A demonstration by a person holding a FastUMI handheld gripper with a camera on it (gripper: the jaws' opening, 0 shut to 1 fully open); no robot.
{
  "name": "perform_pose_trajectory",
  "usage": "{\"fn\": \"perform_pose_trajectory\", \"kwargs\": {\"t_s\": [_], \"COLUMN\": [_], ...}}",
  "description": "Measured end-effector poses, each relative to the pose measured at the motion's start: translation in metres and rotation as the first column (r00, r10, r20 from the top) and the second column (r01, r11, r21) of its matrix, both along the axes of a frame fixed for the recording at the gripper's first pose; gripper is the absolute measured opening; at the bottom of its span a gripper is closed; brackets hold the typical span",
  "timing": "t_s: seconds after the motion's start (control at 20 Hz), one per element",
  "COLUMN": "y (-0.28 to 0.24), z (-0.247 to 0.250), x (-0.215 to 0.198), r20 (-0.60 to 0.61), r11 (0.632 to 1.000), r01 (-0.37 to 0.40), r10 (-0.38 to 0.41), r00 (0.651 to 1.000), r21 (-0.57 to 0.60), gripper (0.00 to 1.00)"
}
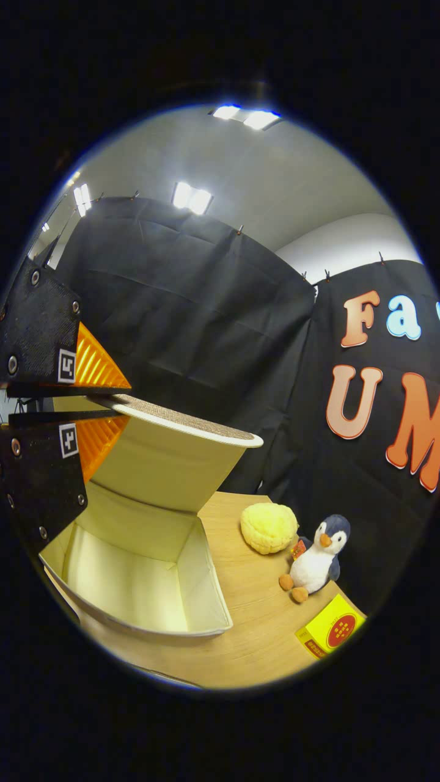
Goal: Open the storage box then place both shoes into the box .Put the left shoe in first, then the right shoe, with the right side of both shoes facing outward in a uniform manner.
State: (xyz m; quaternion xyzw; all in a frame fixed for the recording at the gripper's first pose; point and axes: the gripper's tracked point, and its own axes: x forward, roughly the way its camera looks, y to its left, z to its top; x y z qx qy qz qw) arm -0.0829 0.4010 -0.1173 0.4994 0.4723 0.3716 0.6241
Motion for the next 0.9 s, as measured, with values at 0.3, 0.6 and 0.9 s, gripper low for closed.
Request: {"fn": "perform_pose_trajectory", "kwargs": {"t_s": [0.3,0.6,0.9], "y": [0.059,0.09,0.064], "z": [0.0,-0.031,-0.067], "x": [-0.001,-0.023,-0.05], "r20": [0.011,-0.01,0.054], "r11": [0.999,0.985,0.933], "r01": [-0.017,-0.067,-0.129], "r10": [0.018,0.066,0.156], "r00": [1.0,0.998,0.986], "r21": [-0.045,-0.157,-0.336], "gripper": [0.1,0.58,0.85]}}
